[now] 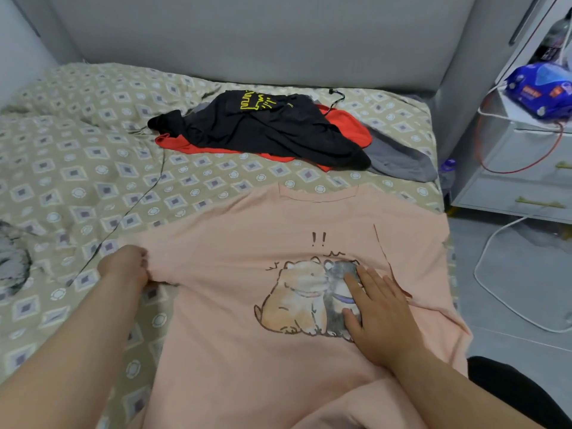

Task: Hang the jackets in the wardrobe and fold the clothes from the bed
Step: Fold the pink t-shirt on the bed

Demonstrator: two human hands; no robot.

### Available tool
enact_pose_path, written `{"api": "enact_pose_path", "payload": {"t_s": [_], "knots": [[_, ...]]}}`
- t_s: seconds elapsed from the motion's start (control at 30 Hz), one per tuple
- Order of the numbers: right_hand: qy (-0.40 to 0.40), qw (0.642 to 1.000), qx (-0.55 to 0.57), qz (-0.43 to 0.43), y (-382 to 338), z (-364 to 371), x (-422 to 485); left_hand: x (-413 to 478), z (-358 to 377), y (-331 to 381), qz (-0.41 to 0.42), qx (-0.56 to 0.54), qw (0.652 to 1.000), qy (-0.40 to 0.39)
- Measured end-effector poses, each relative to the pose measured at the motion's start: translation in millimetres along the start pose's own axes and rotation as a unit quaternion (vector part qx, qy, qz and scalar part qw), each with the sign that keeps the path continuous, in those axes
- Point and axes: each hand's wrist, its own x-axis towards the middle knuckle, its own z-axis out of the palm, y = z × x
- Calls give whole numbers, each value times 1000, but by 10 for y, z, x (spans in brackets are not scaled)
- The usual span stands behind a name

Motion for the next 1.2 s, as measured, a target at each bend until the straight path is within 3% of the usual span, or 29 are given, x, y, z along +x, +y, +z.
{"api": "enact_pose_path", "payload": {"t_s": [0.07, 0.27, 0.4, 0.5, 0.57, 0.67, 0.73, 0.8, 0.87, 0.93, 1.0, 1.07, 1.2], "knots": [[1, 1000, 1, -1, 13, 20, 3, 63, 16, -39, 7, 88, 995, -51], [-3, 1000, -2, 1, 11, 18, -2, -140, 143, -85, -47, 124, 980, -148], [-3, 1000, -6, 3, 18, 22, 2, -302, -20, 110, -120, 26, 973, -194], [-1, 1000, -3, 2, 9, 13, -5, -426, -75, 191, -116, 26, 973, -195], [1, 1000, -2, 1, -2, 10, -8, -481, -14, 260, -68, 27, 986, -149], [4, 1000, -4, 3, 10, 5, -7, -674, 195, 238, 168, 51, 984, -30], [5, 1000, -2, 2, 12, -5, -7, -1021, 380, 80, 289, 151, 941, -84], [4, 1000, -2, 0, -2, -4, -9, -1219, 518, -127, 347, 250, 891, -155], [6, 1000, 3, 1, -7, -1, -10, -1190, 534, -272, 409, 334, 842, -108], [8, 1000, 6, 1, 10, 2, -12, -1102, 429, -417, 432, 458, 776, -34], [9, 1000, 5, -1, 14, -1, -9, -1044, 284, -598, 404, 523, 747, -75], [9, 1000, 4, -2, 9, 6, -6, -1002, 154, -729, 404, 514, 748, -116], [7, 1000, 8, -1, 31, 23, -3, -964, -58, -770, 436, 455, 770, -100]]}}
